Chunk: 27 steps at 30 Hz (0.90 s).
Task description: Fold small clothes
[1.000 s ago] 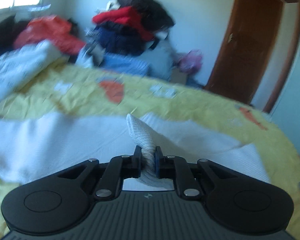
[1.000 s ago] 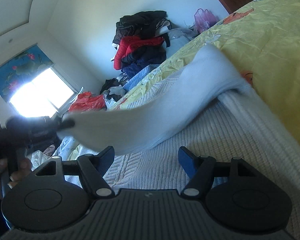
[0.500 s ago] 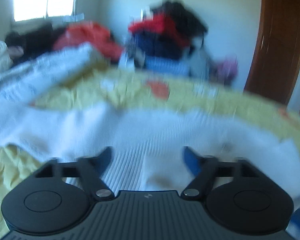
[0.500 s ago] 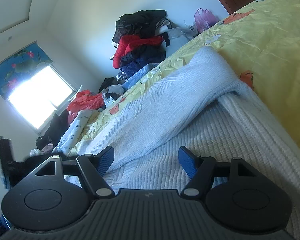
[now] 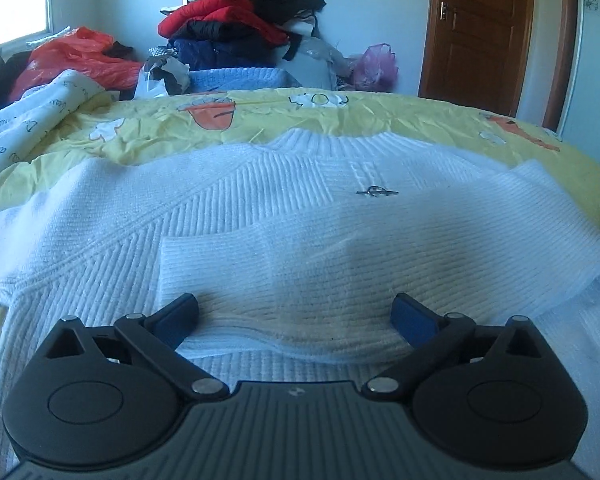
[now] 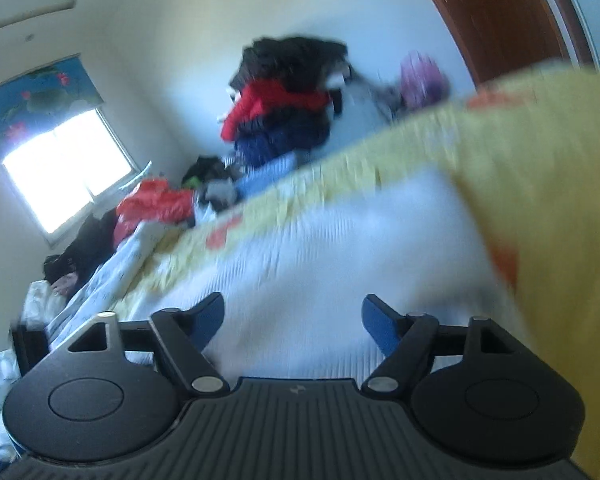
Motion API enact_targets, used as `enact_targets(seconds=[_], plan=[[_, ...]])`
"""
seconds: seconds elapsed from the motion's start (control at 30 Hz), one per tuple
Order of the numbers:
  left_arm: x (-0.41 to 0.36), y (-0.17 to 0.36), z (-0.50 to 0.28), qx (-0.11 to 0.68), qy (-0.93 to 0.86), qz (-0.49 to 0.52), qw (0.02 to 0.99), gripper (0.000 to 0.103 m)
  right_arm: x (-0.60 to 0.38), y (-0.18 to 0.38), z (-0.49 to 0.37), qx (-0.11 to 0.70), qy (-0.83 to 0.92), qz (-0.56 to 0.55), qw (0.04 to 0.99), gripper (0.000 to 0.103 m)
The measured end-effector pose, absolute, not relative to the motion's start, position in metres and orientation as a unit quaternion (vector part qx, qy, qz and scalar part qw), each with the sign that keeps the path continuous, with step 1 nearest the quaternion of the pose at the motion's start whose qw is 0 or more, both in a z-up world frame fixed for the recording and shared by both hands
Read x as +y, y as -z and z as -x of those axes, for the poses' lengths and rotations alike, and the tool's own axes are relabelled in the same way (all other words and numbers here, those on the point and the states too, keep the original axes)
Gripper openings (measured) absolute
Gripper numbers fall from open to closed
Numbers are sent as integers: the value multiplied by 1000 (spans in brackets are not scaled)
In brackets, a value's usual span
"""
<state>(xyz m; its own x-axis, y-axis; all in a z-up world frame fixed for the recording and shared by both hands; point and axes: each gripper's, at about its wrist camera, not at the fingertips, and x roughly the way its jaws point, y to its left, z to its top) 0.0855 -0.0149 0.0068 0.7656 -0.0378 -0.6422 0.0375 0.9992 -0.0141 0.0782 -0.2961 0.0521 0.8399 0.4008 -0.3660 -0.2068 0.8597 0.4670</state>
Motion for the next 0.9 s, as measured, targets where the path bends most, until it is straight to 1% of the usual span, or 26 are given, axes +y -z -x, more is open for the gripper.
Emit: enact_targets(seconds=[0.03, 0.13, 0.17, 0.2, 0.27, 0.37, 0.53, 0.67, 0.8, 0.9], plan=[[-16, -7, -87, 342, 22, 2, 940, 103, -294, -56, -94, 235, -157, -193, 940, 92], [-21, -7, -90, 342, 24, 5, 939, 103, -286, -51, -140, 270, -134, -151, 942, 90], [-22, -5, -90, 342, 26, 6, 939, 103, -284, -45, -153, 287, -131, -134, 939, 87], [-22, -5, -92, 342, 27, 7, 939, 103, -283, -37, -165, 308, -120, -109, 938, 87], [-23, -5, -93, 343, 26, 6, 939, 103, -282, -19, -177, 335, -102, -63, 934, 80], [-23, -5, -93, 343, 26, 6, 939, 103, -274, -7, -165, 303, -118, 0, 945, 81], [-12, -14, -75, 321, 28, 26, 946, 103, -264, -5, -166, 306, -115, 23, 945, 85], [31, -31, -30, 276, 4, 56, 959, 103, -264, -7, -167, 304, -117, 23, 945, 87], [117, -42, -2, 249, -83, 114, 958, 103, -265, -8, -164, 304, -118, 28, 945, 89], [196, -46, 1, 242, -174, 178, 938, 103, -264, -8, -164, 303, -119, 31, 945, 90]])
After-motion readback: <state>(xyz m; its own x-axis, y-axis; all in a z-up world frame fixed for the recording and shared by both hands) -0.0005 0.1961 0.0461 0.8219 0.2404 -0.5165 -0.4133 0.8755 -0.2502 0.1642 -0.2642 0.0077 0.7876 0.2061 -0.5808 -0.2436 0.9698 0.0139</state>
